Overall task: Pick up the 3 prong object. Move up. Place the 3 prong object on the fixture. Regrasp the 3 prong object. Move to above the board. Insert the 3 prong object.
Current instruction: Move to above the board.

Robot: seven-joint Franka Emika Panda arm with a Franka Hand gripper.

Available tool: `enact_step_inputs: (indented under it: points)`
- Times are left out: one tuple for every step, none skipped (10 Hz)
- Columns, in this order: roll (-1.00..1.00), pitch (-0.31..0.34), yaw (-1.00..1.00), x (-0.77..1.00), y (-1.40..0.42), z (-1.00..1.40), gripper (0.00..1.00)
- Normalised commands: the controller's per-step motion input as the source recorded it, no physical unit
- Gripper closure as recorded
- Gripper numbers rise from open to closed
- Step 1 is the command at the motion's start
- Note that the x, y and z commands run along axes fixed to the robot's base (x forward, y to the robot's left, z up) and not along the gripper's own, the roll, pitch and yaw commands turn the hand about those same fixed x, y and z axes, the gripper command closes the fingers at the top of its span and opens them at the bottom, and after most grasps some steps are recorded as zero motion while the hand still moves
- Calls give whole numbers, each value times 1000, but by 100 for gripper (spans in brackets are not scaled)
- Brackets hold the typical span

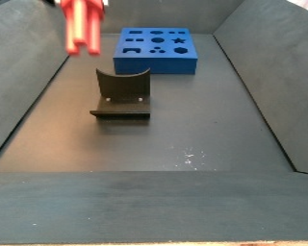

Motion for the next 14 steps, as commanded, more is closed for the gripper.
enact_step_inputs:
  points:
    - [-17,77,-76,122,213,1000,100]
    - [-20,90,-61,119,199,1000,100]
    - [-24,112,-39,94,141,828,100]
    - [-29,142,-6,57,71,571,100]
    - [-31,164,23,41,32,385,100]
    - [-36,184,49,39,12,213,100]
    - [-1000,11,-138,-513,-1000,60,100]
    - [-1000,5,-132,-515,-1000,68,100]
    - [-1000,-5,-130,-545,-1000,72,100]
    - [-1000,-8,-134,-547,-1000,64,100]
    - [-1000,-2,-140,-553,-1000,66,100]
    - [-1000,4,-142,-557,-1000,69,100]
    - [-1000,8,-142,-569,-1000,70,100]
    - [-1000,14,-145,-581,-1000,69,100]
